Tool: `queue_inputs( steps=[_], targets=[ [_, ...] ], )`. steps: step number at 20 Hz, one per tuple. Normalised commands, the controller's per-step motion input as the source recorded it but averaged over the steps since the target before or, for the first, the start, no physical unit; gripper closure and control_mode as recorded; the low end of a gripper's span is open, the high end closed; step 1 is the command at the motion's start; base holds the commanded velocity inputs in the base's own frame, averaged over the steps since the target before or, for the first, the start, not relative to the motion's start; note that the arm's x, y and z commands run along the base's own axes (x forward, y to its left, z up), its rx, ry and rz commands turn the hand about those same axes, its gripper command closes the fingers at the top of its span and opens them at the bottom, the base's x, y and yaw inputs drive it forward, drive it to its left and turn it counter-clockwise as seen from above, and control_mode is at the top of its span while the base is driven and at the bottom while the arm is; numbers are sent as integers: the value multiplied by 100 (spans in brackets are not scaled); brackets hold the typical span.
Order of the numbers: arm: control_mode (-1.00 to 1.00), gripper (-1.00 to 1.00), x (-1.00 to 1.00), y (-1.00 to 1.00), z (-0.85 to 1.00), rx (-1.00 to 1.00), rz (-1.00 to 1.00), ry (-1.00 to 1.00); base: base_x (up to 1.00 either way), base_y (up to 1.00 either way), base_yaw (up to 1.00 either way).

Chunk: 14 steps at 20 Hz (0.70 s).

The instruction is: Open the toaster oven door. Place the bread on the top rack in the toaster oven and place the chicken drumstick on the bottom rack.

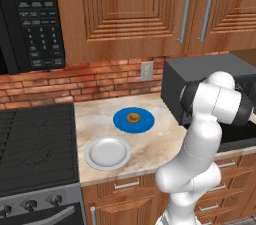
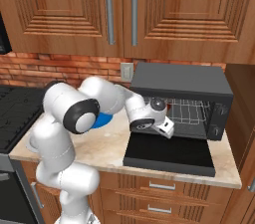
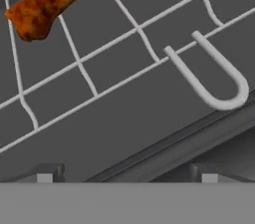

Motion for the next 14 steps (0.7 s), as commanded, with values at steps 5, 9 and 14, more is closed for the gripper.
queue_inputs(
  steps=[5, 9, 14],
  targets=[
    [-100, -100, -30, -19, 36, 9, 1, -5, 0, 0, 0],
    [-100, -100, -25, -21, 47, 4, 4, -10, 0, 0, 0],
    [-100, -100, -39, -23, 41, 1, 23, -25, 0, 0, 0]
  ],
)
